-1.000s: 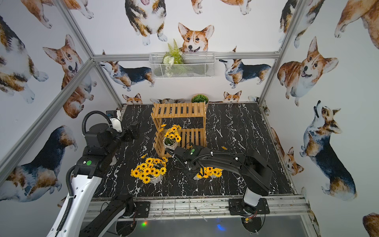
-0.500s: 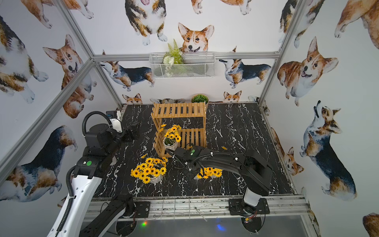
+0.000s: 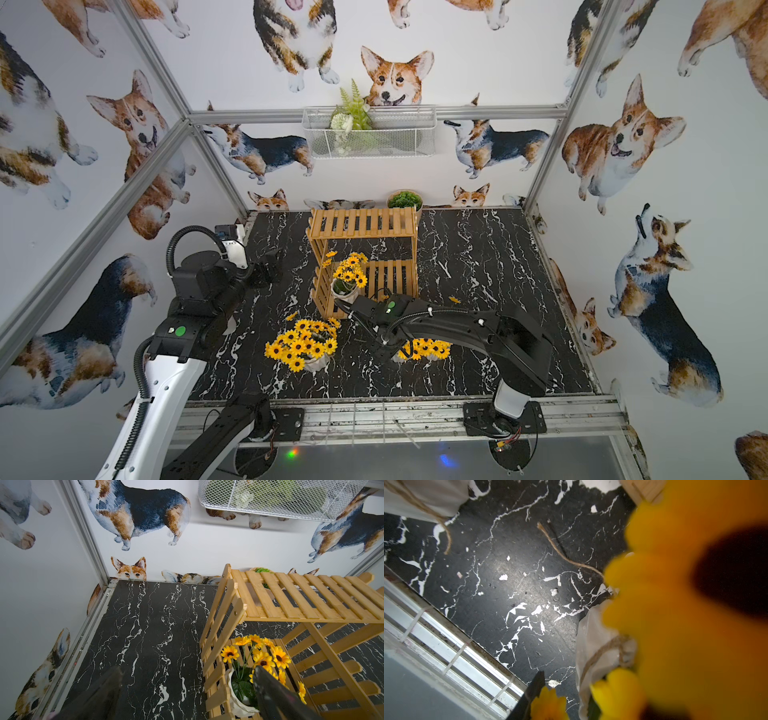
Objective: Take the sunflower pots off the shelves
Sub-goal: Place the sunflower pot at the center of the board, then pick up the sunflower pot from the shelf.
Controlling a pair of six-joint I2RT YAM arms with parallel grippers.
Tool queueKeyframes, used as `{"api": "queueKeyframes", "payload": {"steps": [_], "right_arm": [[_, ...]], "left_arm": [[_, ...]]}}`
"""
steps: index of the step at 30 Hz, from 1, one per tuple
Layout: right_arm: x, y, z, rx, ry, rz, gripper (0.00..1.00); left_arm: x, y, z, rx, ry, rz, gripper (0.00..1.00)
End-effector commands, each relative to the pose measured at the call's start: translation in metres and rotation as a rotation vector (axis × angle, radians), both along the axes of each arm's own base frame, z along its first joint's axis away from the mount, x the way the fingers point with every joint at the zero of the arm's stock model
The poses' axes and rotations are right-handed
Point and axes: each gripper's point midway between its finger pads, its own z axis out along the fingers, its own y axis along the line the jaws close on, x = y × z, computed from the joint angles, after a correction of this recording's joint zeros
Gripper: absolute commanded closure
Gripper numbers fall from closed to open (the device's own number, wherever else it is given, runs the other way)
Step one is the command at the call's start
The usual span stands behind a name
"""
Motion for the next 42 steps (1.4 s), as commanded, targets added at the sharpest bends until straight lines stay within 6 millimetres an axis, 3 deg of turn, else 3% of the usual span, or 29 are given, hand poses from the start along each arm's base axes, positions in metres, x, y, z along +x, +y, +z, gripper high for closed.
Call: {"api": "queueKeyframes", "payload": {"steps": [1, 13, 31, 42], "right_arm": [[0.000, 0.003, 0.013, 0.023, -0.009, -0.007, 0.51], [-0.002, 0.012, 0.051, 0.113, -0.026, 0.013, 0.31], [0.007, 0.054, 0.126, 0.289, -0.074, 0.117, 0.29], [0.044, 0.080, 0.121, 0.305, -0.008, 0.159, 0.32]], "left_arm": [[0.002, 0.002, 0.008, 0.000, -0.034, 0.008, 0.00], [0.002, 0.001, 0.011, -0.005, -0.041, 0.006, 0.00], [0.001, 0.003, 0.019, -0.002, -0.055, 0.013, 0.00], [0.005, -0.008, 0.018, -0.042, -0.053, -0.050, 0.00]]}}
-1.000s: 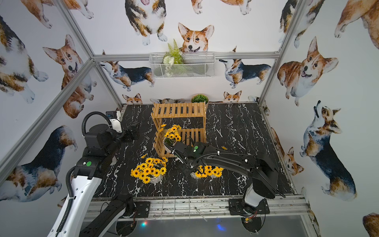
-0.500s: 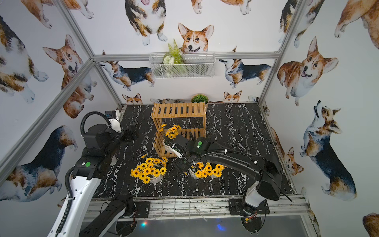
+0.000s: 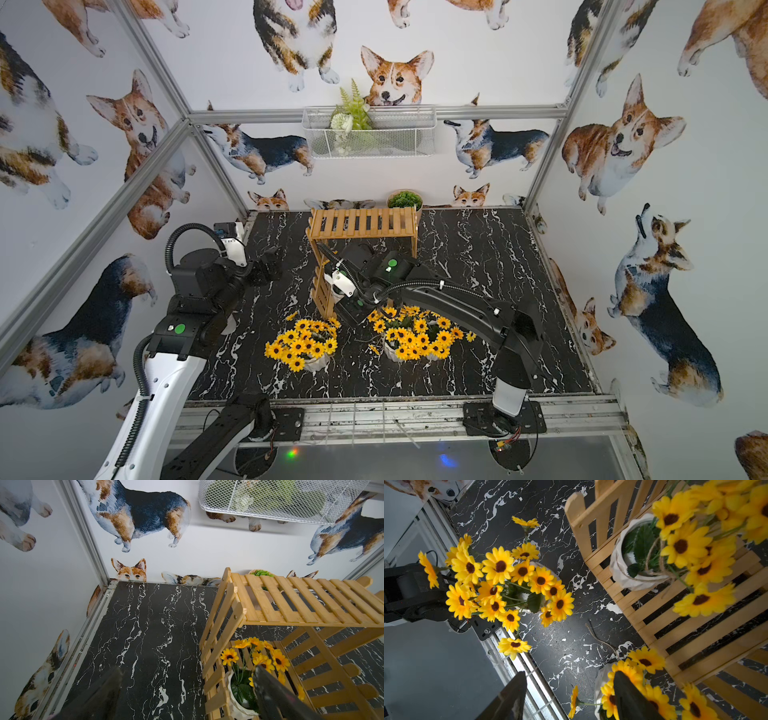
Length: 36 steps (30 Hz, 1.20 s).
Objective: Take the sunflower pots off the shelves
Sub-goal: Pick up the sunflower pot from the shelf.
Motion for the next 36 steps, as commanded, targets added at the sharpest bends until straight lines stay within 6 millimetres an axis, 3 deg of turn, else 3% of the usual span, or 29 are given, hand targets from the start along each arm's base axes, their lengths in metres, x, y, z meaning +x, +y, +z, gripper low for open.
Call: {"api": "queueKeyframes", "payload": {"steps": [1, 9, 21, 36], "right_arm": [[0.002, 0.001, -0.006, -0.027, 0.020, 0.051, 0.32], [0.020, 0.012, -0.027, -0.071, 0.036, 0.067, 0.36], [0.055, 0.038, -0.041, -0.106, 0.006, 0.078, 0.42], [0.078, 0.057, -0.071, -0.153, 0.001, 0.067, 0.44]], "left_arm": [[0.002, -0.010, 0.011, -0.034, -0.043, -0.058, 0.00], [0.009, -0.020, 0.011, -0.132, -0.036, -0.147, 0.00], [0.008, -0.032, 0.021, -0.197, -0.068, -0.250, 0.00], [-0.008, -0.046, 0.053, -0.236, -0.154, -0.353, 0.00]]}}
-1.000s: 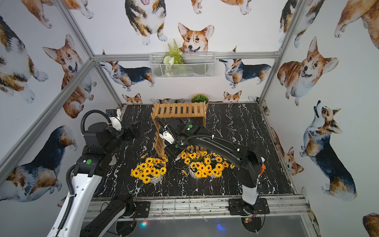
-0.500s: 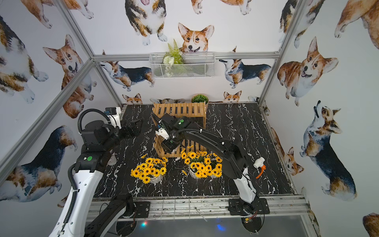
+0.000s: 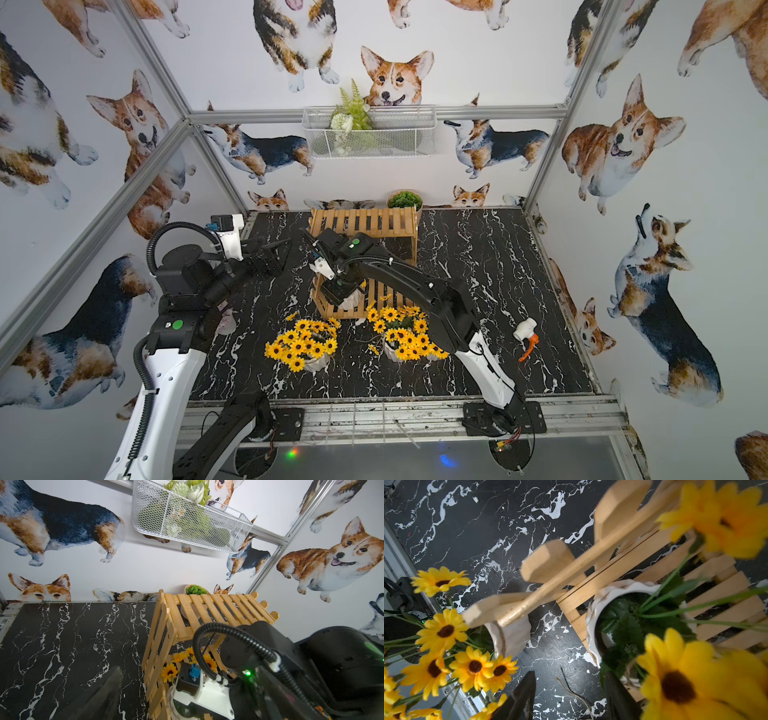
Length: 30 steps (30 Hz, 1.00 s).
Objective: Take the sunflower pots off the shelves
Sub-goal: Pick up the sunflower pot from the shelf.
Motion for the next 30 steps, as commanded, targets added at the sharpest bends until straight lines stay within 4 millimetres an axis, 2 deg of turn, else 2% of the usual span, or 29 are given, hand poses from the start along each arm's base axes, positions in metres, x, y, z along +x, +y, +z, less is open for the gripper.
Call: {"api": "queueKeyframes", "payload": {"steps": [1, 18, 30], "right_arm": [[0.004, -0.002, -0.007, -0.037, -0.018, 0.008, 0.44], [0.023, 0.007, -0.033, -0.086, -0.053, -0.004, 0.49], [0.024, 0.007, -0.047, -0.110, -0.047, 0.000, 0.62]], "left_arm": [[-0.004, -0.002, 0.018, -0.009, -0.058, -0.018, 0.00], [-0.007, -0.001, 0.017, 0.002, -0.064, -0.006, 0.00], [-0.008, 0.000, 0.017, 0.010, -0.065, -0.001, 0.00]]}}
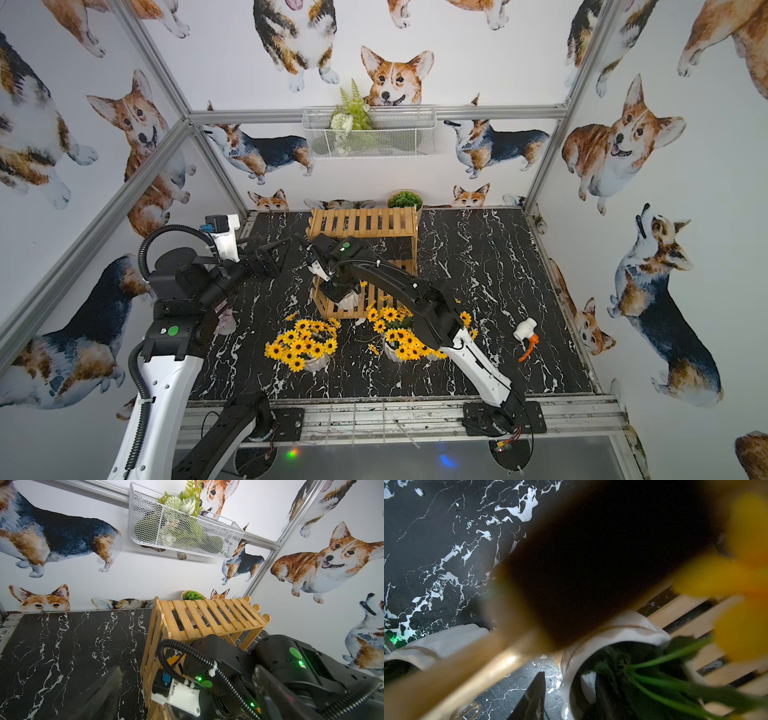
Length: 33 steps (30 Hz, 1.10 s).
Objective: Take the sunflower pots off the shelves
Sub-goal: Pick up the sunflower pot from the shelf.
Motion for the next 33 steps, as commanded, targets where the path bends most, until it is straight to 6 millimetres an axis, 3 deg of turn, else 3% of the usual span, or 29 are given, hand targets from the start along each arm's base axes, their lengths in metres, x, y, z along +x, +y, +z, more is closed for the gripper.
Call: {"api": "queueKeyframes", "payload": {"steps": [1, 18, 33], "right_arm": [[-0.002, -0.006, -0.008, -0.037, 0.007, 0.007, 0.63], [0.000, -0.013, -0.007, -0.087, -0.057, 0.012, 0.79], [0.000, -0.018, 0.011, -0.106, -0.136, 0.020, 0.99]], "left_arm": [[0.000, 0.001, 0.007, 0.011, -0.032, 0.003, 0.00], [-0.004, 0.001, 0.007, 0.016, -0.037, 0.007, 0.00], [-0.004, 0.002, 0.007, 0.016, -0.037, 0.009, 0.00]]}}
